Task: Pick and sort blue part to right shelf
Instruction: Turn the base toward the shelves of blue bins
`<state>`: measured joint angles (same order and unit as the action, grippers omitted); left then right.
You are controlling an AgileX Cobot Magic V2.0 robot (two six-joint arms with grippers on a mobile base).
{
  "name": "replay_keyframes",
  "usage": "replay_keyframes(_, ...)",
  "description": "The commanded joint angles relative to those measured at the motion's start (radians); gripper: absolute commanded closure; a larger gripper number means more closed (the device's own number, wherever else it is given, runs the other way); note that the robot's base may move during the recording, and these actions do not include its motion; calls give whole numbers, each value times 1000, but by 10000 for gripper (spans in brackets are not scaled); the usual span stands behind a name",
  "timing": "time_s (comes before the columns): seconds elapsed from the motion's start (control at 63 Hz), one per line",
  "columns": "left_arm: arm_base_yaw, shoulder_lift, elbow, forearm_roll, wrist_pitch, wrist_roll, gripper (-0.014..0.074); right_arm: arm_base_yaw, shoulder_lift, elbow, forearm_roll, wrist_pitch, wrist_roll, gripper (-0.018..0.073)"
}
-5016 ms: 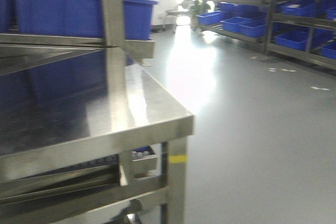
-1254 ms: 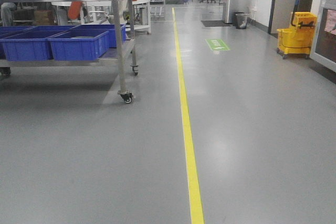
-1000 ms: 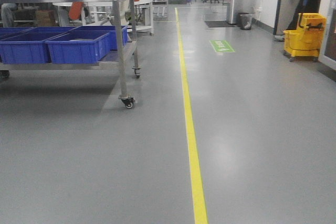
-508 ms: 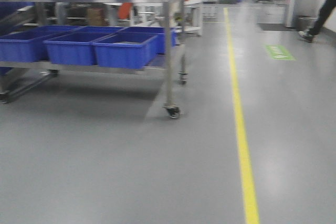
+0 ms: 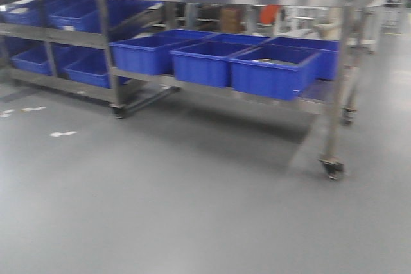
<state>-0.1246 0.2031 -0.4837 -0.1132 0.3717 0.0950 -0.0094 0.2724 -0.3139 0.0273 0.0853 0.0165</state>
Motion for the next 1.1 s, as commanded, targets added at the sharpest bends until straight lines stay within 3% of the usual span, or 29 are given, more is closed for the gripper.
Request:
replay_keyframes(0.0, -1, 11, -31, -3, -90, 3, 212, -7, 9, -32, 2, -91, -6, 125)
replay_keyframes(1.079, -1, 11, -31, -3, -90, 3, 212, -7, 9, -32, 2, -91, -6, 125)
